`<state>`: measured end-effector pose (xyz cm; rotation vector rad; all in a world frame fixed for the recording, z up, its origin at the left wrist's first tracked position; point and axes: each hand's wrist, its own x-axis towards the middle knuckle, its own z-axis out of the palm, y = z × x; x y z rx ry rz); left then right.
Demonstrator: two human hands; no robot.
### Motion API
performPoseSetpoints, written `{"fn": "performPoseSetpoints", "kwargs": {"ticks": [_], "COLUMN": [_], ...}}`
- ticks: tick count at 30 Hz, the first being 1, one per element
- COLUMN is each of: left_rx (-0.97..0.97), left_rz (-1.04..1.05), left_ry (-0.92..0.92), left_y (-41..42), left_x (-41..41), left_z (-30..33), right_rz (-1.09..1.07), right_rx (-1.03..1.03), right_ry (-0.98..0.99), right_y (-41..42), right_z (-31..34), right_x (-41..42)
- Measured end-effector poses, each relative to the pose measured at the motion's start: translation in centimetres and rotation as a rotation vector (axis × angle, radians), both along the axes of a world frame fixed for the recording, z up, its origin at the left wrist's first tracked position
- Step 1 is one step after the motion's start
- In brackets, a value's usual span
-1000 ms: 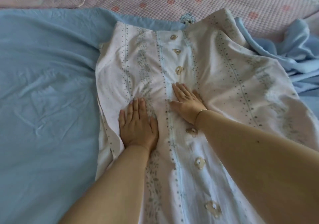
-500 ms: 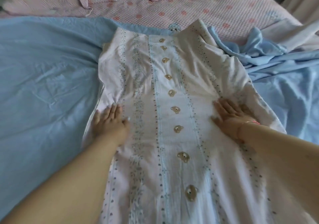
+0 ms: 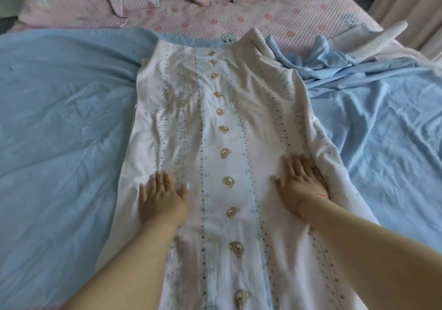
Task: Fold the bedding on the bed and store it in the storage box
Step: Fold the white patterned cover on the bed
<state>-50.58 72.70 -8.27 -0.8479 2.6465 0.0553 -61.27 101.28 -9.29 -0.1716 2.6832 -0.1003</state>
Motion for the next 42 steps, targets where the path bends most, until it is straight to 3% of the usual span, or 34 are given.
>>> {"fn": "performPoseSetpoints", "kwargs": {"ticks": [2, 4, 6, 10, 12, 16, 18, 21, 24, 27, 30, 36, 42], "left_rx": [0.068, 0.151, 0.148, -0.013, -0.006, 0.124, 0.124, 0.072, 0.046, 0.237, 0.231, 0.126, 0.121], "left_rz": [-0.072, -0.296, -0.402, -0.183, -0.083, -0.269, -0.308, -0.181, -0.080, -0.142, -0.225, -0.255, -0.080], "left_ry": [0.095, 0.160, 0.124, 0.012, -0.016, 0.123, 0.081, -0.078, -0.097, 0.031, 0.051, -0.053, -0.144], "left_y": [4.1, 8.5, 9.1, 5.3, 6.7, 14.1, 14.8, 12.5, 12.4, 16.0, 17.3, 14.5, 15.1], "left_x": [0.4, 2.7, 6.6, 12.9, 13.2, 14.7, 17.3, 21.0, 21.8, 22.2, 25.5, 32.6, 34.5], "left_z": [1.3, 1.3, 0.4, -0.4, 0.3, 0.1, -0.2, 0.9, 1.9, 1.3, 0.2, 0.2, 1.1], "right_rz": [0.042, 0.191, 0.231, 0.072, 0.056, 0.337, 0.384, 0.253, 0.146, 0.266, 0.353, 0.222, 0.027], "right_rx": [-0.058, -0.118, -0.116, 0.021, 0.030, -0.120, -0.082, 0.003, 0.031, -0.088, -0.127, -0.016, 0.008], "right_ry": [0.036, 0.070, 0.035, -0.007, 0.001, -0.002, -0.067, -0.080, -0.046, -0.017, -0.057, -0.027, -0.110], "right_y": [-1.8, -2.8, -0.8, 5.0, 4.6, 1.5, 3.6, 7.8, 7.7, 4.3, 4.1, 9.6, 10.1], "right_z": [1.0, 1.0, 0.9, 1.4, 2.3, 2.7, 2.2, 2.2, 3.0, 3.2, 2.3, 1.4, 2.4], "right_x": [2.8, 6.5, 9.0, 10.3, 11.5, 17.5, 19.2, 19.6, 20.9, 24.5, 28.7, 31.8, 34.1]}}
